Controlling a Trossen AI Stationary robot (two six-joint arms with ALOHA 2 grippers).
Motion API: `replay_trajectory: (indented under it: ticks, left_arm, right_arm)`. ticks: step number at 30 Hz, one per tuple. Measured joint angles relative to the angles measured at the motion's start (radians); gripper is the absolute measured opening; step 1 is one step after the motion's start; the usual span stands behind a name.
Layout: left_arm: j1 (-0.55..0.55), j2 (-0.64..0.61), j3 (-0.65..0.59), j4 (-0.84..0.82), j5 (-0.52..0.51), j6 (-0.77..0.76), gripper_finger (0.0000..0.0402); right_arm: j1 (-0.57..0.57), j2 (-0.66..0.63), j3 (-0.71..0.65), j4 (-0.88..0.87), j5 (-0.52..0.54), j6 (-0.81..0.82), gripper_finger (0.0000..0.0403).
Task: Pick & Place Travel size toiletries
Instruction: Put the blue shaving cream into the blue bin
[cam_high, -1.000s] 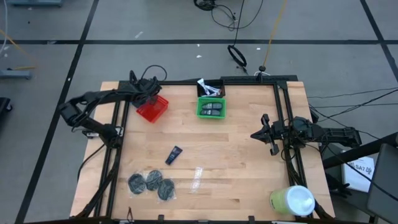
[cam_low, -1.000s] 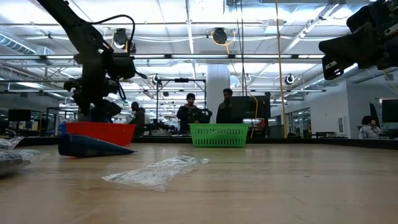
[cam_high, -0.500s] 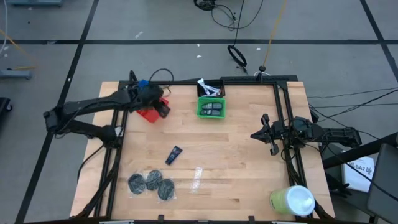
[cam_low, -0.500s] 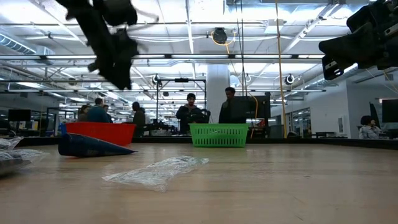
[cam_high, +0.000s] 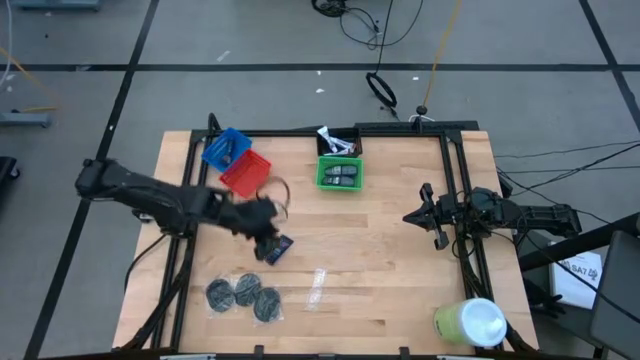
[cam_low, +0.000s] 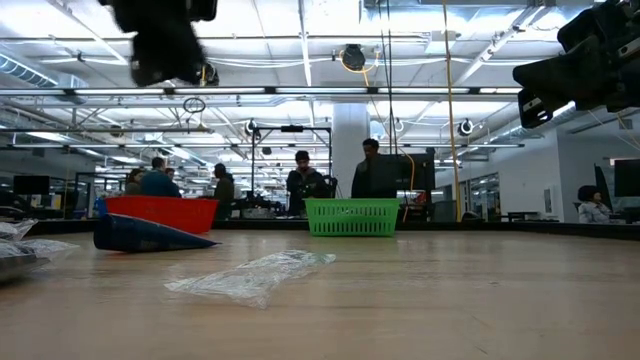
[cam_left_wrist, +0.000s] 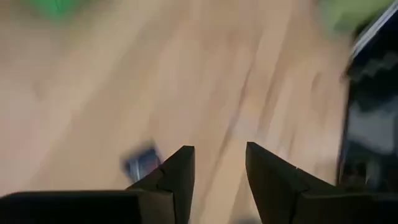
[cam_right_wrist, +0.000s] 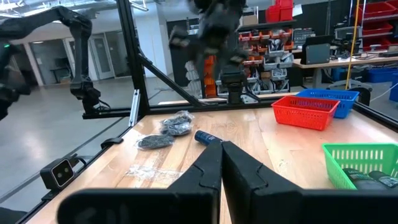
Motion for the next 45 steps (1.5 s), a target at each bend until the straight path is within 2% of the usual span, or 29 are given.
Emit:
replay_trajectory:
  ticks: [3, 6, 11, 14, 21, 30, 35, 39, 45]
  left_arm:
    - [-0.111, 0.096, 0.054, -0.072, -0.042, -0.097, 0.0131]
    - [-0.185, 0.218, 0.159, -0.195, -0.049, -0.176, 0.0121]
    - [-0.227, 0.423, 0.382, -0.431, -0.099, -0.179, 0.0105]
    - [-0.224, 0.516, 0.455, -0.522, -0.129, -0.216, 0.0098]
    - [-0.169, 0.632, 0.464, -0.56, -0.096, -0.202, 0.0114]
    - [-0.069, 0.719, 0.464, -0.565, 0.019, -0.222, 0.022]
    - [-0.039, 0.743, 0.464, -0.594, 0.033, -0.232, 0.0261]
    - [-0.029, 0.747, 0.45, -0.622, 0.058, -0.22, 0.027]
    - [-0.026, 0.748, 0.382, -0.608, 0.071, -0.184, 0.0261]
  right_arm:
    - [0.0, 0.0, 0.0, 0.0, 0.0, 0.0, 0.0]
    - [0.0, 0.0, 0.0, 0.0, 0.0, 0.0, 0.0]
    - [0.0, 0.0, 0.0, 0.007, 0.0, 0.0, 0.0]
    - [0.0, 0.0, 0.0, 0.009, 0.0, 0.0, 0.0]
    - [0.0, 0.0, 0.0, 0.014, 0.0, 0.0, 0.0]
    - [0.0, 0.0, 0.0, 0.015, 0.0, 0.0, 0.0]
    - [0.0, 0.0, 0.0, 0.015, 0.0, 0.0, 0.0]
    - [0.0, 0.0, 0.0, 0.015, 0.0, 0.0, 0.0]
    - [0.0, 0.0, 0.0, 0.015, 0.0, 0.0, 0.0]
